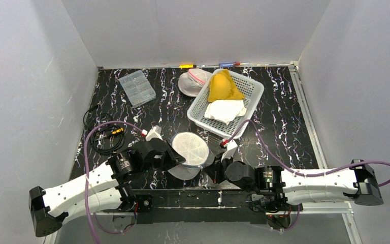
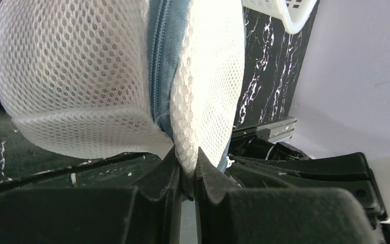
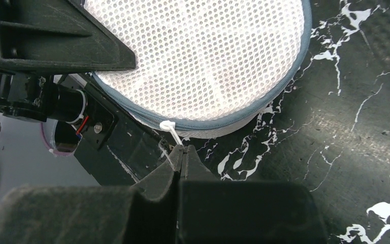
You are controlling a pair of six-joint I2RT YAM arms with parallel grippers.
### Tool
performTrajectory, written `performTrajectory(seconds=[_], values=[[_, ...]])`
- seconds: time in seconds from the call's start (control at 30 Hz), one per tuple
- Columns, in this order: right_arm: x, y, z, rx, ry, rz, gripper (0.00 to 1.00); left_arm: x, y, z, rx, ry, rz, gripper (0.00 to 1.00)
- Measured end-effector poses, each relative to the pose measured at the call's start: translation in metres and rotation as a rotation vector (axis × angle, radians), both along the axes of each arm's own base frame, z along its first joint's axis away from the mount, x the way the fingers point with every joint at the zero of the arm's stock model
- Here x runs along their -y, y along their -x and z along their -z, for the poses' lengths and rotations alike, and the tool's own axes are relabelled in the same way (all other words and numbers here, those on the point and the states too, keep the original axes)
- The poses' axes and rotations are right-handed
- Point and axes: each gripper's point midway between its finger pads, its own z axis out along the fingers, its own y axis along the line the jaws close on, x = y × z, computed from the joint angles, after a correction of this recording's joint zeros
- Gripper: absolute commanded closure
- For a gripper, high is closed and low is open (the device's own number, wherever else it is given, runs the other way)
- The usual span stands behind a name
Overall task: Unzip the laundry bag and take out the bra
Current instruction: Unzip the laundry bag at the center of the board.
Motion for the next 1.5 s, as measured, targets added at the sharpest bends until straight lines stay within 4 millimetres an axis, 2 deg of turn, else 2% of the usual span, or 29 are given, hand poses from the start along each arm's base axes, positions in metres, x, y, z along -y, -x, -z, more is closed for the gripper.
performTrajectory(seconds=[0.1, 0.33, 0.5, 0.67, 0.87, 0.93, 1.07, 1.17, 1.33, 1.5], values=[[0.005, -0.002, -0.003, 0.01, -0.003, 0.013, 0.99, 0.004, -0.002, -0.004, 0.05, -0.026, 0.056, 1.0], [0.016, -0.008, -0.006, 0.031, 0.008, 0.048, 0.99, 0.027, -0.013, -0.028, 0.156, -0.03, 0.198, 1.0], [0.019, -0.01, -0.004, 0.035, 0.021, 0.057, 0.99, 0.033, -0.017, -0.027, 0.164, -0.028, 0.241, 1.0], [0.019, -0.01, -0.002, 0.034, 0.028, 0.057, 0.99, 0.03, -0.017, -0.022, 0.157, -0.015, 0.243, 1.0], [0.014, -0.009, 0.004, 0.029, 0.044, 0.049, 0.99, 0.022, -0.013, -0.014, 0.128, -0.03, 0.232, 0.84], [0.012, -0.008, 0.004, 0.027, 0.041, 0.046, 0.99, 0.019, -0.011, -0.013, 0.118, -0.035, 0.23, 0.74], [0.011, -0.007, 0.004, 0.025, 0.038, 0.041, 0.99, 0.012, -0.006, -0.012, 0.095, -0.042, 0.22, 0.45], [0.007, -0.006, 0.003, 0.021, 0.026, 0.033, 0.99, 0.006, -0.001, -0.01, 0.077, -0.052, 0.211, 0.32], [0.001, -0.004, 0.005, 0.013, 0.02, 0.018, 0.99, -0.011, 0.008, -0.008, 0.031, -0.092, 0.186, 0.28], [-0.008, -0.002, 0.005, 0.008, 0.007, 0.003, 0.99, -0.025, 0.019, -0.019, 0.0, -0.082, 0.157, 0.27]])
